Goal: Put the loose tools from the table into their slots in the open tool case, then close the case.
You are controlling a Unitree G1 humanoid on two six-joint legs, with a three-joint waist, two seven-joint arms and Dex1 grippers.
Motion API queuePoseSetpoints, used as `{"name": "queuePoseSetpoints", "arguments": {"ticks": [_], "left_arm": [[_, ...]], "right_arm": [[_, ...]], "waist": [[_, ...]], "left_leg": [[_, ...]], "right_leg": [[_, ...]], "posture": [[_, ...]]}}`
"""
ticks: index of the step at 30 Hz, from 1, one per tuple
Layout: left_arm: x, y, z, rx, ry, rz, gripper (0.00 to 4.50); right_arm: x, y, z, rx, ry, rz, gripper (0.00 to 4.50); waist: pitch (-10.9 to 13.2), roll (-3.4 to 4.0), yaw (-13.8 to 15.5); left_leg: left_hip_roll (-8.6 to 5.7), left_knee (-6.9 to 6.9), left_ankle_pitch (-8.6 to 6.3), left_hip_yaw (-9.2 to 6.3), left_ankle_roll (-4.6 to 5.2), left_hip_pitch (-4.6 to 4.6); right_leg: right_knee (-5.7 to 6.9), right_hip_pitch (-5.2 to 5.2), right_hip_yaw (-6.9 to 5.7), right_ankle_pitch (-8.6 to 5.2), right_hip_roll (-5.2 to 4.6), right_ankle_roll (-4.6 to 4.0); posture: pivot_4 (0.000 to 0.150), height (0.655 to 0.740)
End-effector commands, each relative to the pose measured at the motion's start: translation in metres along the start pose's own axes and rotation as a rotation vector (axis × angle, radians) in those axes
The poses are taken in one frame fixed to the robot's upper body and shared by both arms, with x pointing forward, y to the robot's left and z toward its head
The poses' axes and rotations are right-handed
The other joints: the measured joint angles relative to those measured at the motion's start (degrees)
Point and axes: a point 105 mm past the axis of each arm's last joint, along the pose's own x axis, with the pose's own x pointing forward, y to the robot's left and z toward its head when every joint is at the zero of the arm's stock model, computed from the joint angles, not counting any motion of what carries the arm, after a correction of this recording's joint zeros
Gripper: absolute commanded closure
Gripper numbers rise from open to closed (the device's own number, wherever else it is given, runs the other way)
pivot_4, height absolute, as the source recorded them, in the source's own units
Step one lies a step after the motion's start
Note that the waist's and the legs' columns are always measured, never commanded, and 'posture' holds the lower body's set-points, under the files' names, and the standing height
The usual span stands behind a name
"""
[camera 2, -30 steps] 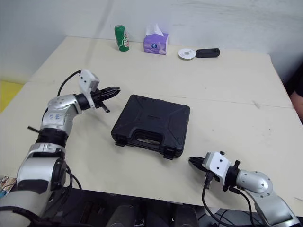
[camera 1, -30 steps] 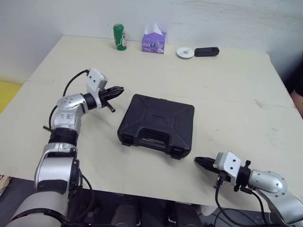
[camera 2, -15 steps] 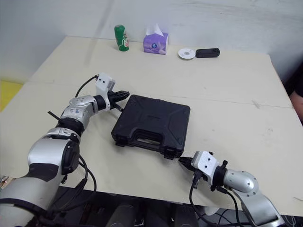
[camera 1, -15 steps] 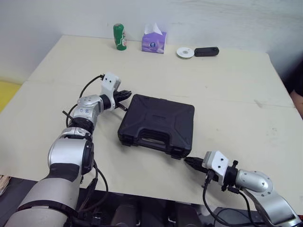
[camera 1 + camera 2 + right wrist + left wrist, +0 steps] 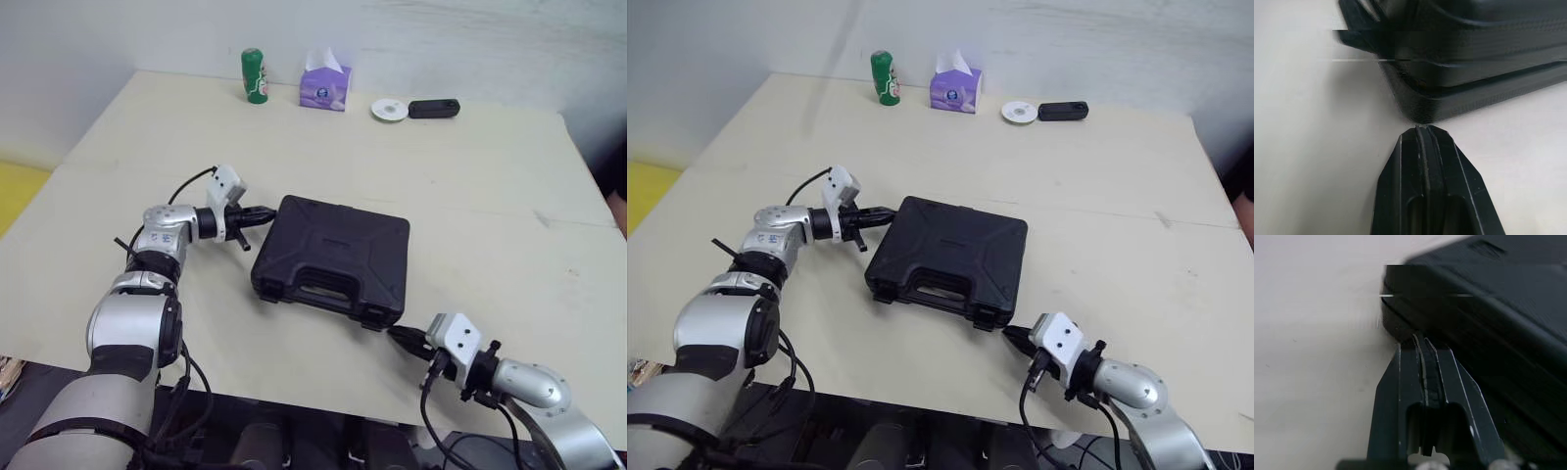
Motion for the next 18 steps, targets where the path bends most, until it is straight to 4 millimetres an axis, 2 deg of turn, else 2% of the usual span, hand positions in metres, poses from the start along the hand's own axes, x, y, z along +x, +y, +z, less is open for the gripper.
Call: {"name": "queuePoseSetpoints", "arguments": {"ticks": [1,5,13,15,18], "left_arm": [[0.004,-0.011,0.008,0.065,-0.024,-0.09,4.44],[-0.002,-0.014,0.005,0.055,-0.048,-0.101,4.44],[-0.013,-0.021,0.003,0.026,-0.09,-0.119,4.44],[-0.012,-0.033,-0.001,0.025,-0.086,-0.181,4.44],[-0.012,-0.047,-0.004,0.029,-0.074,-0.223,4.44]], "right_arm": [[-0.014,-0.016,-0.005,-0.03,0.039,-0.058,4.5],[-0.023,-0.018,-0.009,-0.018,0.073,-0.029,4.5],[-0.032,0.012,-0.006,0.086,0.113,0.146,4.5],[-0.031,0.006,-0.007,0.06,0.121,0.106,4.5],[-0.028,-0.021,-0.01,-0.056,0.124,-0.039,4.5]], "waist": [[0.0,0.0,-0.1],[0.0,0.0,-0.3],[0.0,0.0,-0.5],[0.0,0.0,-0.5],[0.0,0.0,-0.5]], "left_leg": [[-0.02,0.01,-0.03,0.0,0.05,-0.04],[-0.04,0.0,-0.06,0.01,0.1,-0.06],[0.03,0.01,-0.05,-0.02,0.09,-0.05],[0.02,0.01,-0.05,0.0,0.09,-0.05],[0.0,0.01,-0.05,0.01,0.09,-0.04]], "right_leg": [[-0.03,0.0,0.0,0.02,-0.02,0.03],[-0.05,-0.02,-0.01,0.02,-0.02,0.04],[-0.04,-0.01,-0.04,0.02,-0.31,0.04],[-0.05,-0.01,-0.03,0.02,-0.33,0.04],[-0.05,0.0,-0.01,0.03,-0.38,0.05]], "posture": [[0.15,0.74],[0.15,0.74],[0.15,0.74],[0.15,0.74],[0.15,0.74]]}}
